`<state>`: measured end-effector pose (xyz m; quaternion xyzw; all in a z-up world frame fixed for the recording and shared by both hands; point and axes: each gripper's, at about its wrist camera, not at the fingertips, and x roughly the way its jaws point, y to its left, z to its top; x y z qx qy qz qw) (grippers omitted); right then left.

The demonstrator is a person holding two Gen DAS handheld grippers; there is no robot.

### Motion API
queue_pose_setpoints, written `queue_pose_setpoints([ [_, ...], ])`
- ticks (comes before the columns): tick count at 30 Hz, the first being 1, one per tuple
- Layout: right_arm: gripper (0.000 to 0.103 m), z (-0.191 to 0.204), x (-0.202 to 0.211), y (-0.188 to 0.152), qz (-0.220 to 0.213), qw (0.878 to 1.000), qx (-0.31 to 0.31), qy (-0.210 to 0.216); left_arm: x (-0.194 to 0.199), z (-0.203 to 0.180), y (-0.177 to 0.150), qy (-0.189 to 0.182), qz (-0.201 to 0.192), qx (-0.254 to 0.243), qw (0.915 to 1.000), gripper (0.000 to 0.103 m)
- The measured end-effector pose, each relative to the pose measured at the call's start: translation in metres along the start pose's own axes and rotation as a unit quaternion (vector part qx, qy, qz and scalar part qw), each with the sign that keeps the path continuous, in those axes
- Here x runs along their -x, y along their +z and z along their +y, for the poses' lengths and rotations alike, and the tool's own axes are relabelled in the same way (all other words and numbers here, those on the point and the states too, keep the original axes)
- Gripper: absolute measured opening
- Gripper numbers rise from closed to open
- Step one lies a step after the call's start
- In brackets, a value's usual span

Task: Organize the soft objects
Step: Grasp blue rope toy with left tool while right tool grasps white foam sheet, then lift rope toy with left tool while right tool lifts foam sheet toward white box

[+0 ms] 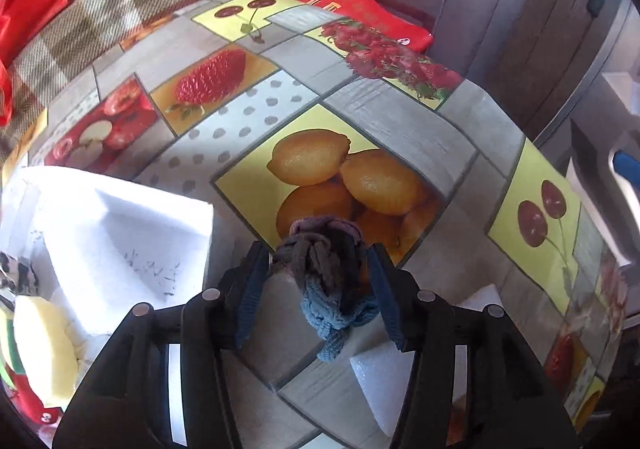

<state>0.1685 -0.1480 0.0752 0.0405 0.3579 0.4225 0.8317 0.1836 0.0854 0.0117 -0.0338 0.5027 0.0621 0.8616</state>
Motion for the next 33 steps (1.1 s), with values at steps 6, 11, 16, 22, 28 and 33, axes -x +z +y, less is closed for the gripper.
queue_pose_setpoints([
  [6,0.103,0.044,-0.036,-0.011,0.051,0.984,0.172,0.024,0.026,-0.002,-0.011,-0.03,-0.027,-0.005,0.9992,0.024],
  [11,0.103,0.077,-0.079,-0.028,0.12,0.942,0.303,0.081,0.081,0.021,-0.025,-0.055,-0.072,0.058,0.9942,0.024],
  [16,0.103,0.097,-0.12,-0.048,0.183,0.897,0.391,0.094,0.119,0.03,-0.048,-0.055,-0.092,0.098,0.9895,0.024],
  [22,0.082,0.112,-0.133,-0.064,0.226,0.865,0.433,0.11,0.145,0.041,-0.076,-0.036,-0.104,0.136,0.9846,0.024],
  [28,0.059,0.115,-0.112,-0.066,0.217,0.883,0.397,0.119,0.172,0.045,-0.097,-0.022,-0.127,0.158,0.979,0.024],
  [33,0.059,0.115,-0.062,-0.044,0.146,0.935,0.305,0.103,0.202,0.038,-0.108,-0.016,-0.164,0.153,0.9744,0.024],
])
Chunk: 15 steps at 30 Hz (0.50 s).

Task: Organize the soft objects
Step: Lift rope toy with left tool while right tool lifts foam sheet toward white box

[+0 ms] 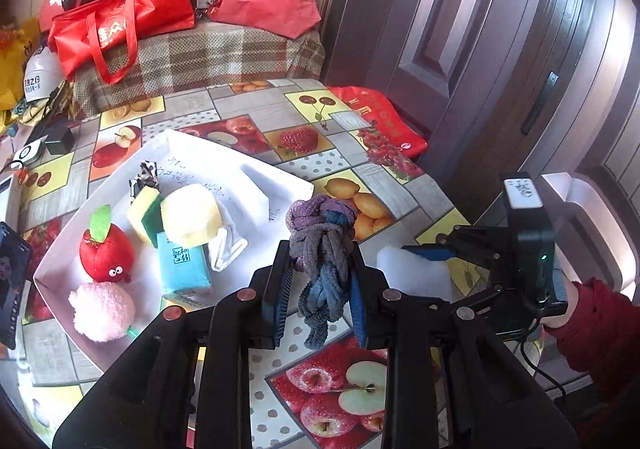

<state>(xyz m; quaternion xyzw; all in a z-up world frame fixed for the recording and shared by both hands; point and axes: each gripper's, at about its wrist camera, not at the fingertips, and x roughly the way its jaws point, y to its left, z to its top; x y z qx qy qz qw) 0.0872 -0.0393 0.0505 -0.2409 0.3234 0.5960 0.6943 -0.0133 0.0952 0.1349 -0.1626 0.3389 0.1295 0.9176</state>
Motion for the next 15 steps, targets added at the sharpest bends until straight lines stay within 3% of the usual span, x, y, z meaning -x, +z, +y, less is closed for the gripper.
queue_pose_setpoints([
  [3,0.059,0.004,0.041,0.015,-0.068,0.996,-0.057,-0.016,0.023,-0.004,0.0,0.0,-0.028,-0.007,0.9996,0.024],
  [7,0.059,0.012,0.094,0.038,-0.162,0.981,-0.107,-0.022,0.058,-0.006,0.003,0.006,-0.067,-0.018,0.9976,0.025],
  [11,0.059,0.029,0.143,0.063,-0.236,0.963,-0.129,-0.029,0.104,0.005,0.014,0.028,-0.109,-0.03,0.9932,0.025],
  [15,0.059,0.05,0.185,0.09,-0.304,0.943,-0.133,-0.038,0.171,0.031,0.04,0.058,-0.17,-0.026,0.9833,0.025],
])
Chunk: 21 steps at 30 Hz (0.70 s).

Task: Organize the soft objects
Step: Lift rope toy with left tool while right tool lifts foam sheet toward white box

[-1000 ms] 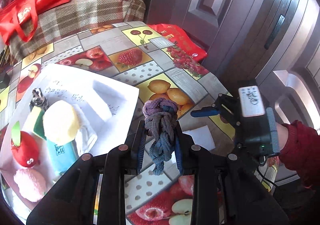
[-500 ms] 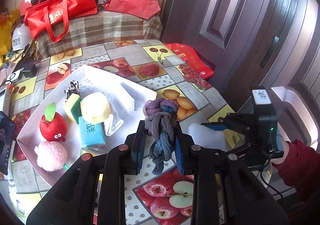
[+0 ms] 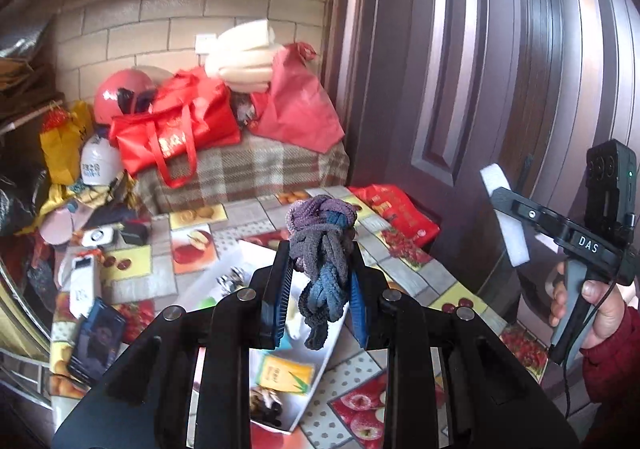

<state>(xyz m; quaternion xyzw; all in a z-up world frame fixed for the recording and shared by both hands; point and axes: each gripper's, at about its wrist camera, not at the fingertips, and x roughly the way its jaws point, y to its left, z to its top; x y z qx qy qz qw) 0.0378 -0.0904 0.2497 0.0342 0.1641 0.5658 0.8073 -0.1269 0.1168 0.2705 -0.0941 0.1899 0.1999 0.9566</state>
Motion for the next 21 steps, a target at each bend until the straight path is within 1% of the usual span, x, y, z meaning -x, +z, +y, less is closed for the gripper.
queue_pose_setpoints([
  [3,0.059,0.022,0.009,0.023,-0.04,0.999,0.008,0.005,0.042,0.027,0.031,0.021,-0.043,0.008,0.9989,0.025],
  [5,0.059,0.036,0.013,0.032,-0.057,0.998,0.013,0.012,0.069,0.04,0.042,0.041,-0.068,0.003,0.9969,0.025],
  [7,0.059,0.046,0.014,0.038,-0.071,0.997,0.012,0.018,0.093,0.052,0.046,0.062,-0.09,-0.001,0.994,0.025],
  [10,0.059,0.06,0.017,0.046,-0.09,0.995,0.002,0.031,0.121,0.071,0.046,0.078,-0.11,0.013,0.9908,0.025],
  [14,0.059,0.081,0.023,0.063,-0.118,0.992,0.023,0.037,0.145,0.094,0.045,0.094,-0.125,0.026,0.9874,0.025],
  [17,0.059,0.093,0.029,0.074,-0.137,0.989,0.035,0.041,0.154,0.1,0.046,0.096,-0.134,0.029,0.9859,0.025],
  [19,0.059,0.098,0.03,0.076,-0.145,0.988,0.037,0.045,0.158,0.101,0.045,0.092,-0.14,0.03,0.9854,0.025],
  [21,0.059,0.101,0.028,0.073,-0.143,0.988,0.036,0.05,0.154,0.103,0.043,0.091,-0.14,0.032,0.9854,0.025],
])
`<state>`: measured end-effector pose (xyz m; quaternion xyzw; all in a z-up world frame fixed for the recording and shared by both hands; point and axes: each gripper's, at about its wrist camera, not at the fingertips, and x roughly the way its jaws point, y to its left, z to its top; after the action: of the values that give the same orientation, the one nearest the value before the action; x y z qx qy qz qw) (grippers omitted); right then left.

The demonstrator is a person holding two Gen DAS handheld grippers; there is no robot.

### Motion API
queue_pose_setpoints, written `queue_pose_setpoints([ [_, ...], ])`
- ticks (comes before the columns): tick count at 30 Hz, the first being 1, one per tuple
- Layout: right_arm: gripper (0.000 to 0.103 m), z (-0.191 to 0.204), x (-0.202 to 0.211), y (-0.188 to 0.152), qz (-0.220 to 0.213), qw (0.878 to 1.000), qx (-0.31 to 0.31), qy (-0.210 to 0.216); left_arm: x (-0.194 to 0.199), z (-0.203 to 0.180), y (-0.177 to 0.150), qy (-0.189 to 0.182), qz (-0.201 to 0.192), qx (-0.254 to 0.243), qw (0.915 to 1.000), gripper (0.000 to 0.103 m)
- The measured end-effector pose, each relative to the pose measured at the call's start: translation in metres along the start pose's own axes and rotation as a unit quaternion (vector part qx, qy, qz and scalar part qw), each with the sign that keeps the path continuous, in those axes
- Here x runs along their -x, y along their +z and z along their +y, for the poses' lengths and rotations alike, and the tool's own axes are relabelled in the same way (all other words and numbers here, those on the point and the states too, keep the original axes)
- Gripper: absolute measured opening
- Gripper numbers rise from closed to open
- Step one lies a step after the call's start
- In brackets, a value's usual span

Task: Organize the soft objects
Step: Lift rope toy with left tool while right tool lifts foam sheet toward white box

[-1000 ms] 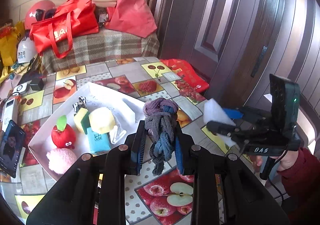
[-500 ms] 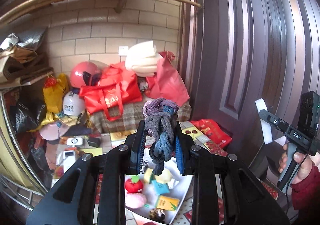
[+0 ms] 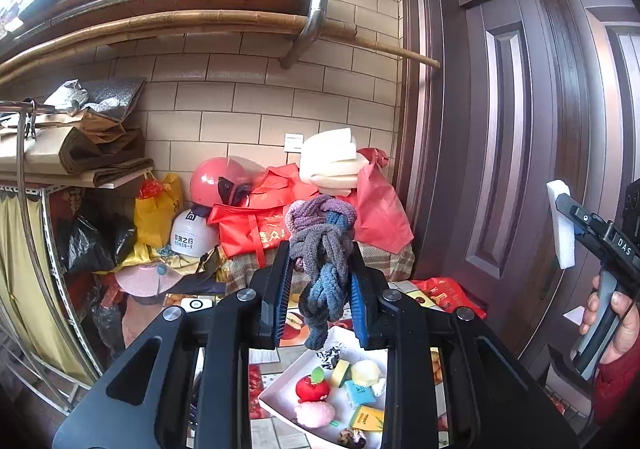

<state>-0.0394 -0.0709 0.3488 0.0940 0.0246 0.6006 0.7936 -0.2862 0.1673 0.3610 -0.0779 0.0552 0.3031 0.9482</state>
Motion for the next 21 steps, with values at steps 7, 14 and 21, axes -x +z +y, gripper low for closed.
queue_pose_setpoints([
  [7,0.059,-0.002,-0.011,-0.012,0.025,1.0,-0.01,-0.001,-0.011,0.001,-0.004,-0.008,0.006,0.009,0.9999,0.025],
  [14,0.059,-0.011,-0.024,-0.021,0.041,0.999,-0.027,-0.003,-0.028,0.001,-0.009,-0.013,0.019,0.01,0.9997,0.025],
  [21,0.059,-0.023,-0.043,-0.037,0.065,0.997,-0.043,-0.006,-0.052,-0.001,-0.016,-0.019,0.038,0.011,0.999,0.025],
])
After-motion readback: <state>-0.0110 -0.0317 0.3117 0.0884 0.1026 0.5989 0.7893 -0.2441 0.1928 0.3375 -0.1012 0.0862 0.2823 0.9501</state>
